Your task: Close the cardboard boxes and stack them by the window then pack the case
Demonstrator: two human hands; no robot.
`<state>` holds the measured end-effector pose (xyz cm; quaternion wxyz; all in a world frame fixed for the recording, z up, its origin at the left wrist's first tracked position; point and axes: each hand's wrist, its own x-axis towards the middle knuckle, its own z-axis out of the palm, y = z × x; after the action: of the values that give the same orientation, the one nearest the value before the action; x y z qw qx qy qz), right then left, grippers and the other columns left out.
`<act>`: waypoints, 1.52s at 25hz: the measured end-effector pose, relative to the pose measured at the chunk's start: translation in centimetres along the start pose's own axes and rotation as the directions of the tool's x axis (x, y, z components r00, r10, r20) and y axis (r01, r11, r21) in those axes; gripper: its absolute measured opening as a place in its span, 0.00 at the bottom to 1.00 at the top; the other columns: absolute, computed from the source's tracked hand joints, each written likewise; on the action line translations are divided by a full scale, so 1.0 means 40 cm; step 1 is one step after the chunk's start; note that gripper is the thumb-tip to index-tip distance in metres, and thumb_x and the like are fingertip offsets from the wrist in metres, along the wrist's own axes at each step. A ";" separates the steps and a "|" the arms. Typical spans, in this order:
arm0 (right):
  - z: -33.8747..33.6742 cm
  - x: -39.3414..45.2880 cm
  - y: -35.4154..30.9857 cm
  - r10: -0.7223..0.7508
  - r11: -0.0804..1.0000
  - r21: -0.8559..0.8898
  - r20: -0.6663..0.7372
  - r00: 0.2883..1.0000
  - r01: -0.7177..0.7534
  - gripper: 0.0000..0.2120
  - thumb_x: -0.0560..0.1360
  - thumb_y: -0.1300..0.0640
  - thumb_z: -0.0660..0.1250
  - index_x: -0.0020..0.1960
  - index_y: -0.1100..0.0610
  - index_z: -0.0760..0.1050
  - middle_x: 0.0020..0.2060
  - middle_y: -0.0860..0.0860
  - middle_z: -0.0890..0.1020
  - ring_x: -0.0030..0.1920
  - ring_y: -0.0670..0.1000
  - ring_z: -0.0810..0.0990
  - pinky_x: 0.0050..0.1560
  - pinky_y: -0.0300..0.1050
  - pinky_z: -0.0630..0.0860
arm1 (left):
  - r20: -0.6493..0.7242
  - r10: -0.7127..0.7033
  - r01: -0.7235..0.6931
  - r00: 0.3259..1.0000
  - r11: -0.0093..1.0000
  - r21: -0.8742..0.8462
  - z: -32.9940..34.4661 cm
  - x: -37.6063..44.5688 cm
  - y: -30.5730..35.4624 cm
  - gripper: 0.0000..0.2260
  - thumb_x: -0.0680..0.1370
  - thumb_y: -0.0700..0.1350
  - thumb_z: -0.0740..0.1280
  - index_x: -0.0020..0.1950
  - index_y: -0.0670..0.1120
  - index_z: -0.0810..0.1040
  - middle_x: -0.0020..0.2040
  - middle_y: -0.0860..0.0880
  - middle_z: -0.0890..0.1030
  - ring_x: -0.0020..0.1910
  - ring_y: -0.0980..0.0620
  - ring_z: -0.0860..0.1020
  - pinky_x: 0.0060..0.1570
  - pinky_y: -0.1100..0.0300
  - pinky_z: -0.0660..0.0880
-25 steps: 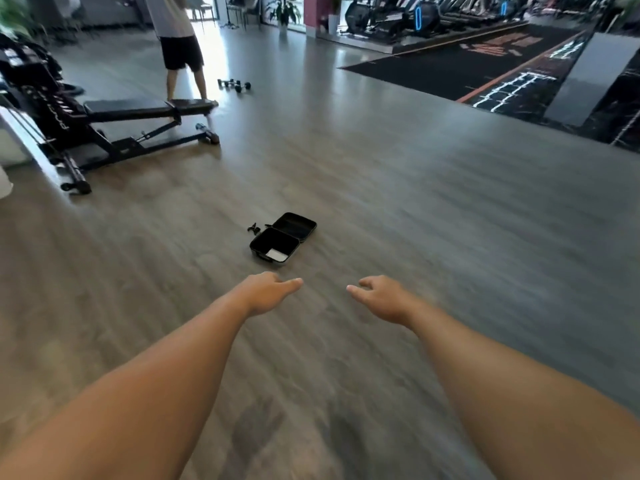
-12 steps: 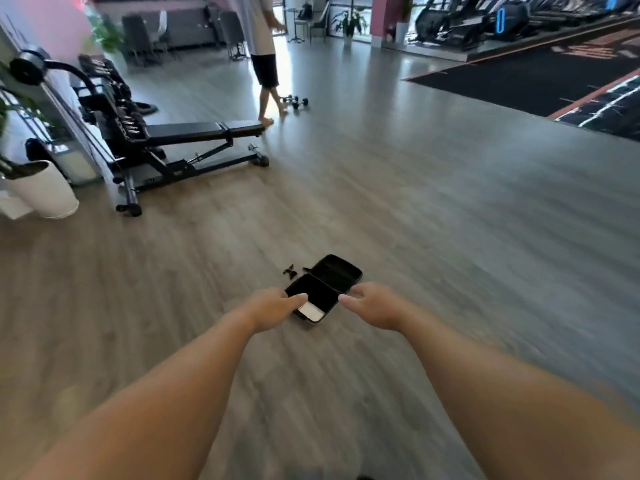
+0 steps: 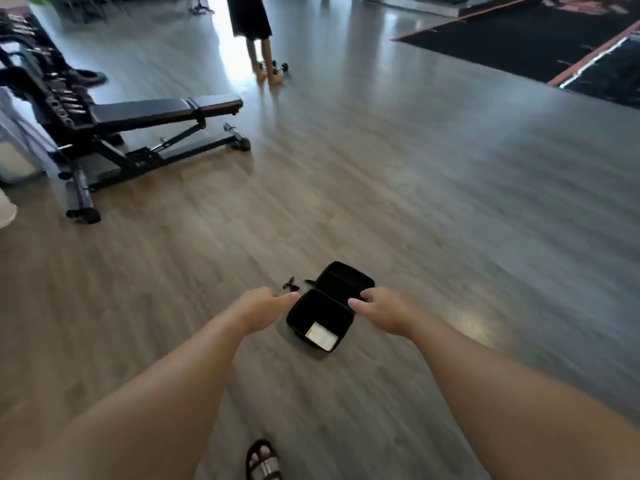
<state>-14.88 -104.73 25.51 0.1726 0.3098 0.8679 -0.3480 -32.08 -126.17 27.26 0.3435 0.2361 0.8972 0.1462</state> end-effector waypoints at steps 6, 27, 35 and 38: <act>0.003 0.258 -0.089 0.138 0.981 0.142 -0.023 0.990 -0.134 0.33 0.79 0.35 0.60 0.76 0.57 0.68 0.73 0.52 0.72 0.73 0.55 0.70 0.70 0.47 0.67 | 0.116 0.058 -0.073 0.992 0.989 0.131 -0.149 0.341 -0.019 0.30 0.79 0.68 0.58 0.64 0.45 0.80 0.63 0.43 0.79 0.64 0.43 0.75 0.54 0.56 0.69; 0.573 1.364 0.037 0.304 0.903 0.281 0.118 0.945 -0.325 0.34 0.78 0.36 0.62 0.76 0.56 0.65 0.73 0.53 0.71 0.72 0.57 0.69 0.67 0.52 0.70 | 0.346 0.023 -0.159 0.938 0.916 0.368 0.183 1.528 -0.463 0.31 0.76 0.71 0.56 0.63 0.48 0.77 0.59 0.47 0.80 0.54 0.47 0.77 0.56 0.51 0.75; 0.880 1.754 0.171 0.327 0.930 0.196 -0.056 0.943 -0.311 0.23 0.76 0.48 0.68 0.68 0.55 0.73 0.61 0.55 0.78 0.56 0.57 0.79 0.52 0.50 0.79 | 0.304 0.144 -0.256 0.942 0.892 0.373 0.508 1.895 -0.665 0.20 0.80 0.62 0.56 0.44 0.47 0.75 0.45 0.48 0.80 0.42 0.48 0.78 0.41 0.55 0.72; 0.947 1.857 0.199 0.285 0.956 0.099 -0.120 0.951 -0.275 0.08 0.75 0.51 0.70 0.49 0.53 0.73 0.51 0.54 0.79 0.47 0.56 0.78 0.43 0.49 0.78 | 0.206 0.234 -0.300 0.950 0.865 0.401 0.572 1.985 -0.672 0.15 0.80 0.56 0.60 0.43 0.47 0.77 0.38 0.49 0.78 0.38 0.48 0.78 0.36 0.56 0.72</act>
<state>-62.08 -96.12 -43.15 0.1492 0.4591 0.8098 -0.3334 -76.88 -105.00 -44.11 0.3265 0.4380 0.8372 -0.0261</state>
